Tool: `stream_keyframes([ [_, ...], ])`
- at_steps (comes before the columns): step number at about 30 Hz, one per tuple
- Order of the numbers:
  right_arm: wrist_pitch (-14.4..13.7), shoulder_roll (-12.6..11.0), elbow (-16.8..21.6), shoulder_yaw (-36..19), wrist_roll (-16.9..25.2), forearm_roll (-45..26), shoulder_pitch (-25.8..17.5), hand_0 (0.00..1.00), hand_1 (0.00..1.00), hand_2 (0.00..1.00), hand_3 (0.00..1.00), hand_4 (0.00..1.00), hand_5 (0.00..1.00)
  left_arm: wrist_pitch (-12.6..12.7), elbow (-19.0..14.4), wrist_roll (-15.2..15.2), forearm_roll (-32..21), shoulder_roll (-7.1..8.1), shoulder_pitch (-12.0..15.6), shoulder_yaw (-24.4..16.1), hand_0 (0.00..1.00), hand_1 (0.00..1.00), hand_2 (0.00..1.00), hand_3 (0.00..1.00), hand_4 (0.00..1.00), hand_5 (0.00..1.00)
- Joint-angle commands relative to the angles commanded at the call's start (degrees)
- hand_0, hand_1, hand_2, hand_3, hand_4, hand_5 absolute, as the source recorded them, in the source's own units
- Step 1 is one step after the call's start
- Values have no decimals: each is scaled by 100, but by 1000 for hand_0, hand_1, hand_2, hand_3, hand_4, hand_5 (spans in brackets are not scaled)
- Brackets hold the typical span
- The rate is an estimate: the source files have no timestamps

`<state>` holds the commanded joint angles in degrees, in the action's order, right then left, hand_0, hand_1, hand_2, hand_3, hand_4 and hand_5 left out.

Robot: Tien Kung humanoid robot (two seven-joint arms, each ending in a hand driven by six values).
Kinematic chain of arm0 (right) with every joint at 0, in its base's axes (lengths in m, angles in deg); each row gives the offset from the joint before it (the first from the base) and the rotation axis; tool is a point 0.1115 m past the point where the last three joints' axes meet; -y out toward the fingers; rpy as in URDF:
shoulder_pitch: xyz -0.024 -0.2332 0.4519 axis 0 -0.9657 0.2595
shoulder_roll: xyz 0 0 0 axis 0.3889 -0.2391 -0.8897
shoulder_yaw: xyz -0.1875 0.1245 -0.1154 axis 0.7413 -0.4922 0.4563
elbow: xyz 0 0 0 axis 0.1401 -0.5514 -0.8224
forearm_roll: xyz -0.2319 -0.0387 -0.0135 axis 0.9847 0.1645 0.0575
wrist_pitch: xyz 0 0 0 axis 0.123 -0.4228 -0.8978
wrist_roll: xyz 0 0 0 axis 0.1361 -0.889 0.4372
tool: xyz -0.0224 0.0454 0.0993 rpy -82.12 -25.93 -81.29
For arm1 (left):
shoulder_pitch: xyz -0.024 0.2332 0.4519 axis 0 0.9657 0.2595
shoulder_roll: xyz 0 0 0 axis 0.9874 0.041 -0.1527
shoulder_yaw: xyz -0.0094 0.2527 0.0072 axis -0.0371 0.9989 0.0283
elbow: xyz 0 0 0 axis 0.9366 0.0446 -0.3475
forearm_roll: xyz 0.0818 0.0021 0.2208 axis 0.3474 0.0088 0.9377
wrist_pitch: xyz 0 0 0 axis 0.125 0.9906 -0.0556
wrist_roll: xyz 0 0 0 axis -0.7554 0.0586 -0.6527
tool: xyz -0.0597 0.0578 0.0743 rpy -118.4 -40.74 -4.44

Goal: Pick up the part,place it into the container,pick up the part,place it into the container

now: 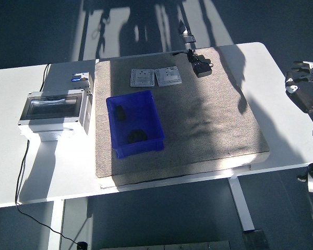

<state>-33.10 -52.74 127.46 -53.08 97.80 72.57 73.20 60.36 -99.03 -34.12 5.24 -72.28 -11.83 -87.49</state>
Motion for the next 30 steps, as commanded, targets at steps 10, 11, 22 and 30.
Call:
stream_keyframes([
  [10,214,37,-131,-1267,375,-1355,-219,549,240,323,424,912,418,137,0,-39,66,23,66,8,696,687,650,370,835,998],
  [11,225,42,-140,-1351,465,-1497,-229,549,240,323,424,912,418,121,0,-57,52,23,74,4,696,687,650,370,835,998],
  [22,386,139,-305,-1682,1240,-2968,-337,506,211,300,400,998,644,-235,0,-182,156,-11,127,-97,698,691,655,356,835,998],
  [30,409,190,-402,-1881,1493,-3757,-486,487,202,287,383,998,509,-387,0,-193,385,1,124,-257,705,696,659,384,848,998],
])
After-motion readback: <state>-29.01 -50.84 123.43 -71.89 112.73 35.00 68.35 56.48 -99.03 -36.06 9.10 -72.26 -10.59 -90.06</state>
